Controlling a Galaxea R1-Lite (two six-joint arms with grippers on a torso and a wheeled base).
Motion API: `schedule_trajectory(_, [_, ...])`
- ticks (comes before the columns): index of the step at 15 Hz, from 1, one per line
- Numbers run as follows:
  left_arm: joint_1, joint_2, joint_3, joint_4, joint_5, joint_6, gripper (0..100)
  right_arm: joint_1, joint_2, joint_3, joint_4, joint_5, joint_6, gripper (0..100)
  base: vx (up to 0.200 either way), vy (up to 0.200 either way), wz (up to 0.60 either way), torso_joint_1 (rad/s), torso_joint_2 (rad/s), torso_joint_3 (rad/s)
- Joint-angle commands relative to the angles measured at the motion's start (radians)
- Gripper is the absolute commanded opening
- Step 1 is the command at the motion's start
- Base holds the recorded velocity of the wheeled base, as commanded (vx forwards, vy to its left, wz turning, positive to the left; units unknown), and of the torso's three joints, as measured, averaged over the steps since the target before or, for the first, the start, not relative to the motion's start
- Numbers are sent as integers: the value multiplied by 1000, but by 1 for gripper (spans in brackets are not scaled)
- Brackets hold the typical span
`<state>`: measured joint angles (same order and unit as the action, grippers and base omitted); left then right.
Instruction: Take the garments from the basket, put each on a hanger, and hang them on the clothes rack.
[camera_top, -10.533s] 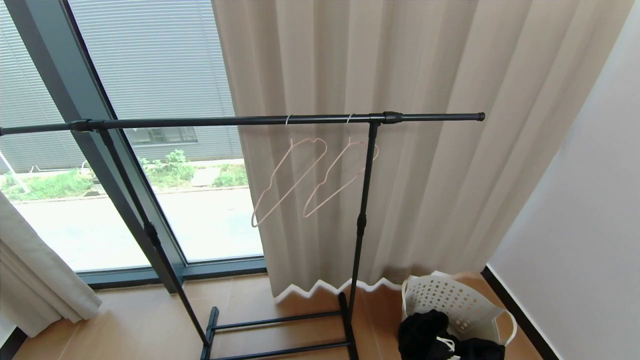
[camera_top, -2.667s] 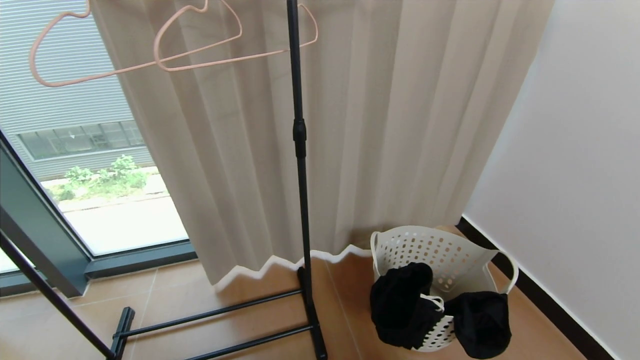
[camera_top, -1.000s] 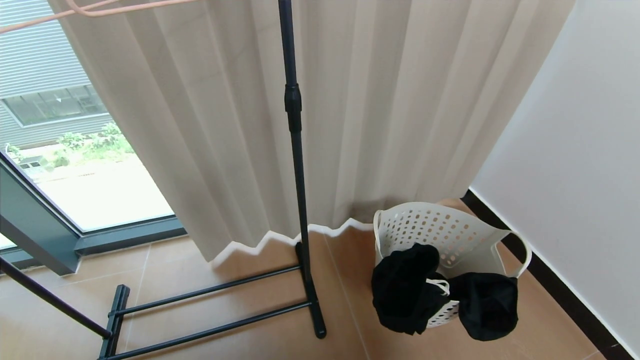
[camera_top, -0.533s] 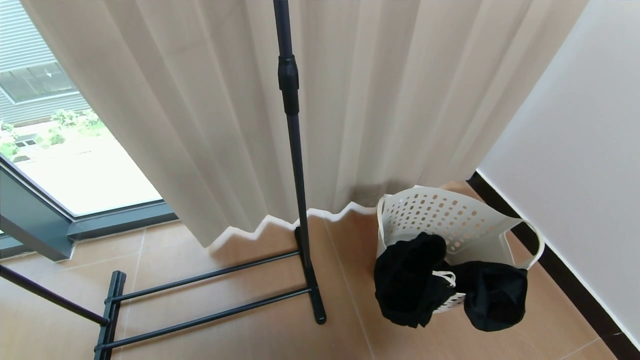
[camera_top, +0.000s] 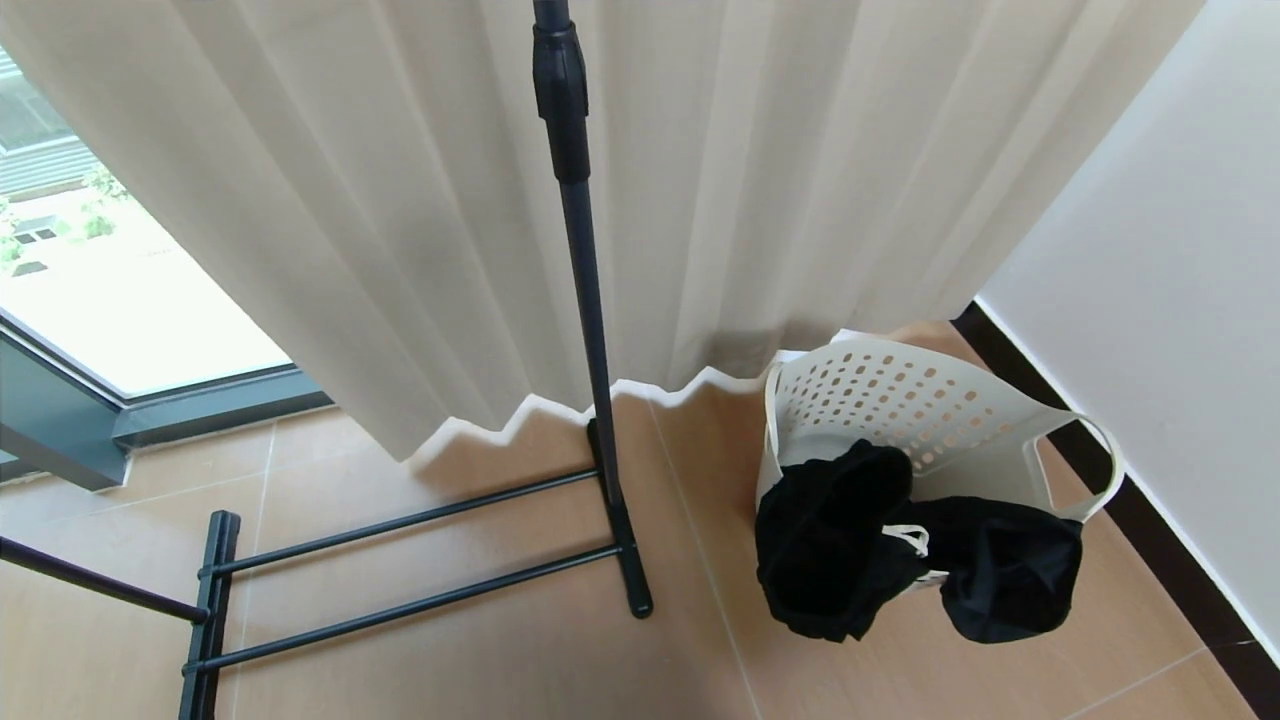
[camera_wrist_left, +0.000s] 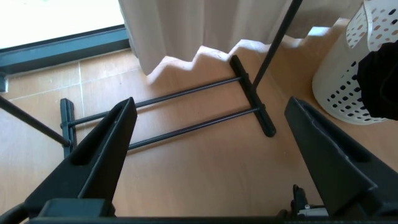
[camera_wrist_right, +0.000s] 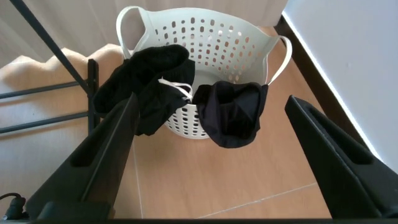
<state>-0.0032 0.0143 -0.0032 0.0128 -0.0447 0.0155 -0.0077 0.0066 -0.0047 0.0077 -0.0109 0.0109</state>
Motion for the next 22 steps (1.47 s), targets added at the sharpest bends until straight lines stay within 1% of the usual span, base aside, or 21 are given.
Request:
schedule_trajectory(1, [0,0,0,0,0,0,100,0,0,0,0,0,-2,100,0,0,0,12,2,-198])
schedule_trajectory(3, [0,0,0,0,0,3,100,0,0,0,2,2,-3,100,0,0,0,5,5,-183])
schedule_trajectory(5, [0,0,0,0,2,1,100,3,19,-5,15,3,-23,100,0,0,0,-5,5,-75])
schedule_trajectory(7, [0,0,0,0,2,1,100,21,62,-5,17,28,-51,100,0,0,0,0,0,0])
schedule_trajectory(8, [0,0,0,0,2,1,100,31,135,-21,17,42,-65,100,0,0,0,0,0,0])
schedule_trajectory(10, [0,0,0,0,2,1,100,58,254,-43,14,43,-69,100,0,0,0,0,0,0])
schedule_trajectory(12, [0,0,0,0,2,1,100,95,342,-69,9,43,-75,100,0,0,0,0,0,0])
schedule_trajectory(13, [0,0,0,0,2,1,100,104,357,-75,8,45,-75,100,0,0,0,0,0,0])
schedule_trajectory(14, [0,0,0,0,2,1,100,133,400,-104,15,46,-77,100,0,0,0,0,0,0])
schedule_trajectory(16, [0,0,0,0,2,1,100,207,498,-129,14,55,-77,100,0,0,0,0,0,0])
schedule_trajectory(17, [0,0,0,0,2,1,100,227,538,-143,14,54,-78,100,0,0,0,0,0,0])
schedule_trajectory(18, [0,0,0,0,2,1,100,262,644,-199,14,52,-100,100,0,0,0,0,0,0])
schedule_trajectory(20, [0,0,0,0,2,1,100,261,837,-287,14,51,-173,100,0,0,0,0,0,0])
schedule_trajectory(21, [0,0,0,0,2,1,100,256,948,-334,12,48,-190,100,0,0,0,0,0,0])
schedule_trajectory(22, [0,0,0,0,2,1,100,256,987,-350,11,46,-195,100,0,0,0,0,0,0])
